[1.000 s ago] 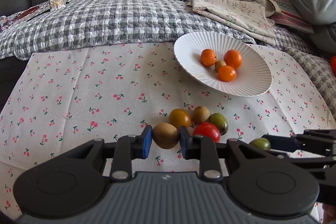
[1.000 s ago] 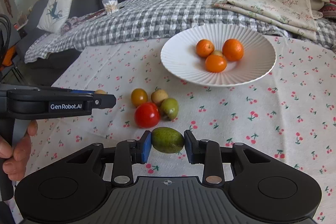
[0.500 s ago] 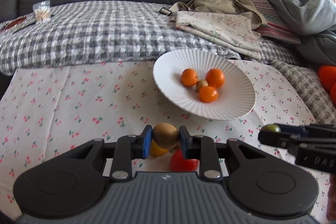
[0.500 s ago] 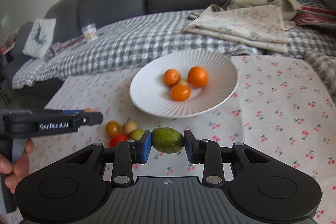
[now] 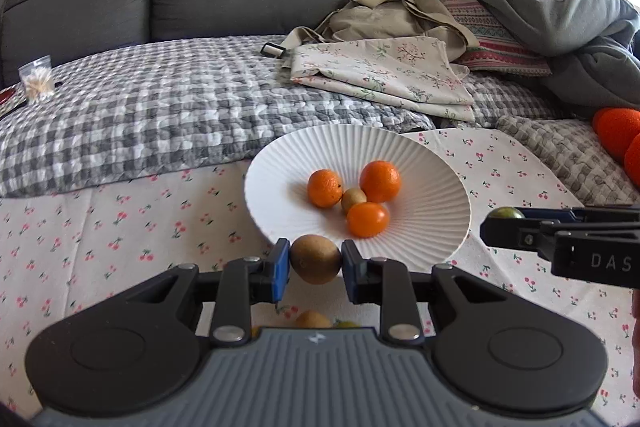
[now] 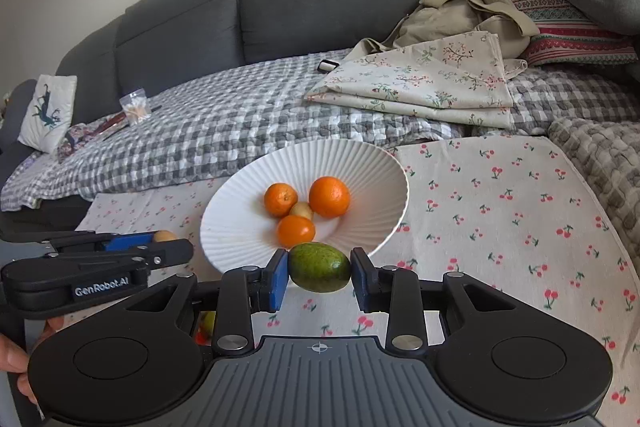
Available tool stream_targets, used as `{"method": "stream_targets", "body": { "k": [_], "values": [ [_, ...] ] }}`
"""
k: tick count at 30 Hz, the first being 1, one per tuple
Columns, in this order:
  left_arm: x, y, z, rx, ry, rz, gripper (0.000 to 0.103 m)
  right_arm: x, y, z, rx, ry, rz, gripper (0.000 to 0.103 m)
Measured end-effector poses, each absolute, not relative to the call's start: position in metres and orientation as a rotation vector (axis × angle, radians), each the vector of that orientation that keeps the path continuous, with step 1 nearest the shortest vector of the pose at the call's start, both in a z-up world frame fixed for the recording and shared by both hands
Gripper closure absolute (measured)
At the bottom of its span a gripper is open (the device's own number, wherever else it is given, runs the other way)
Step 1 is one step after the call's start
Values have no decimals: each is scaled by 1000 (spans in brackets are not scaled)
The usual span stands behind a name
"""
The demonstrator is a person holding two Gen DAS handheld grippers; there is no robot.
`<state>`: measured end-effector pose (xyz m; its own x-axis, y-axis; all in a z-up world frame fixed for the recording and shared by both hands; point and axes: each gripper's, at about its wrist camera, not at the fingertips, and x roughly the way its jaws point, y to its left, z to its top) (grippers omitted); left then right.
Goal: Organize fruits
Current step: 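Lift the kiwi and green fruit with both tools toward the bowl, then lower both fruits into the white bowl and open both tools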
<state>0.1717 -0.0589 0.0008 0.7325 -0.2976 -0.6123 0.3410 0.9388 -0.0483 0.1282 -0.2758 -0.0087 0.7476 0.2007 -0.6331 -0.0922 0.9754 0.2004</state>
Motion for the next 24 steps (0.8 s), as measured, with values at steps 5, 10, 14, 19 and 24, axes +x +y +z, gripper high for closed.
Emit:
{"method": "stream_targets", "body": {
  "k": [5, 10, 14, 19, 24],
  "values": [
    [182, -67, -5, 103, 638, -364, 77, 143, -272, -13, 151, 706, 162, 71],
    [188, -74, -12, 138, 635, -371, 77, 153, -266, -20, 123, 717, 161, 71],
    [191, -79, -17, 165, 634, -367, 77, 159, -260, -27, 100, 729, 164, 71],
    [194, -82, -23, 175, 644, -372, 77, 163, -255, -32, 79, 724, 167, 71],
    [196, -83, -28, 176, 656, -373, 76, 168, -252, -36, 73, 717, 170, 71]
  ]
}}
